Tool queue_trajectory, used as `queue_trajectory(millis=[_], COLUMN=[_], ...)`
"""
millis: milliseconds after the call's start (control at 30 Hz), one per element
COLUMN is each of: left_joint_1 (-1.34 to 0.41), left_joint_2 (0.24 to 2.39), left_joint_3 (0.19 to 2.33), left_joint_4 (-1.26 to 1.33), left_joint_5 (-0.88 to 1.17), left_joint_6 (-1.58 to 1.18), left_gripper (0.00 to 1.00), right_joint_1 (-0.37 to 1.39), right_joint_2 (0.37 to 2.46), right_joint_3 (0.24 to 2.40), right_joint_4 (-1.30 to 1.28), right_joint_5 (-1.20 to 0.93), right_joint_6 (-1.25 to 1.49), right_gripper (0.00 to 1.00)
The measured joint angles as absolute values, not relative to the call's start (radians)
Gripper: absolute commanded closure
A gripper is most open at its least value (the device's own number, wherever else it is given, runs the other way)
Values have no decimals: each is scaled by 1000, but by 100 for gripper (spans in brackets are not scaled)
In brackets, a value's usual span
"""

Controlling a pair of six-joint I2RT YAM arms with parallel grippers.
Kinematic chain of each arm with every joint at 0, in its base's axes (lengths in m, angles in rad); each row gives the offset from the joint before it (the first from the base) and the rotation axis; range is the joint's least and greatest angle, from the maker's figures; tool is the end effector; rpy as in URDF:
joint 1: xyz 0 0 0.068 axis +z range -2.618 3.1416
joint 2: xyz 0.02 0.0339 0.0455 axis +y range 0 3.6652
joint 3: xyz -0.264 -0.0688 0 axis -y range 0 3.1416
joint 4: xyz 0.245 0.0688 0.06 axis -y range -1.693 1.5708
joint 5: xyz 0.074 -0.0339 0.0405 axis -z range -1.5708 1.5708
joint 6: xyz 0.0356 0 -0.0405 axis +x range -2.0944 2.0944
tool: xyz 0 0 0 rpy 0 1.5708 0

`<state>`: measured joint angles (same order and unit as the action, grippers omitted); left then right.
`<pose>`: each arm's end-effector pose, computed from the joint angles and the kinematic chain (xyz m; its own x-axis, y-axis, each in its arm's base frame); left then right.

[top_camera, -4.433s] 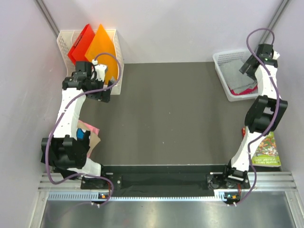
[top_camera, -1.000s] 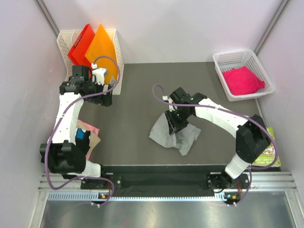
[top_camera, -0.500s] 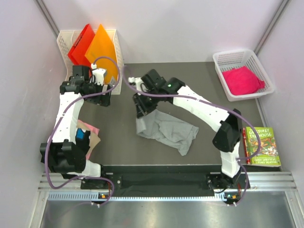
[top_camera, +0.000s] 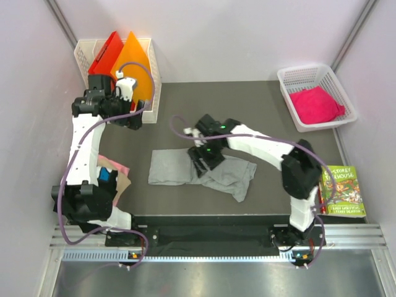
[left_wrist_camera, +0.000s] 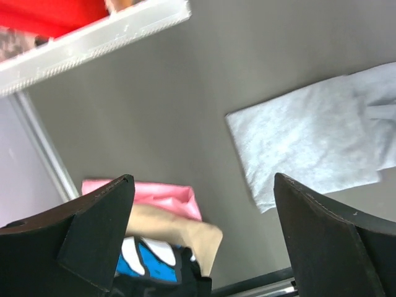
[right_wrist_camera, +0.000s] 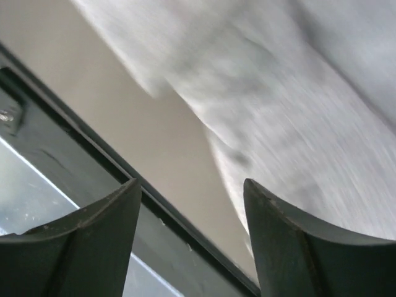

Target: Fold and stack the t-shirts

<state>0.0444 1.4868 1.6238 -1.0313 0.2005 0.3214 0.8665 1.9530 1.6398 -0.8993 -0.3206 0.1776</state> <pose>0.3005 0.0063 0.3846 -0.7135 0.2782 -0.6431 0.3230 0.9451 0.0504 0.2555 0.3181 0.2391 -0.7373 -0.6088 -0.2930 -0.6752 0.6480 0.3524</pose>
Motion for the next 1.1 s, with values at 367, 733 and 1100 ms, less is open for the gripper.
queue_trajectory(millis=[367,733,1100], left_joint_1=[-283,-430,-436], left_joint_2=[1557,1846,2031], left_joint_3=[1563,1544,1556], left_joint_4=[-1062,-1039,-1021], left_joint_5=[255,223,220], left_joint_6=[346,279,206], left_gripper=[1,1,1], right_joint_1=[522,436,319], right_joint_2=[1411,1416,1484], right_joint_3=[1098,954,947], right_joint_4=[-812,-731,-669], right_joint_5=[-196,-191,-222], right_joint_6=[278,342,323], right_gripper=[44,48,54])
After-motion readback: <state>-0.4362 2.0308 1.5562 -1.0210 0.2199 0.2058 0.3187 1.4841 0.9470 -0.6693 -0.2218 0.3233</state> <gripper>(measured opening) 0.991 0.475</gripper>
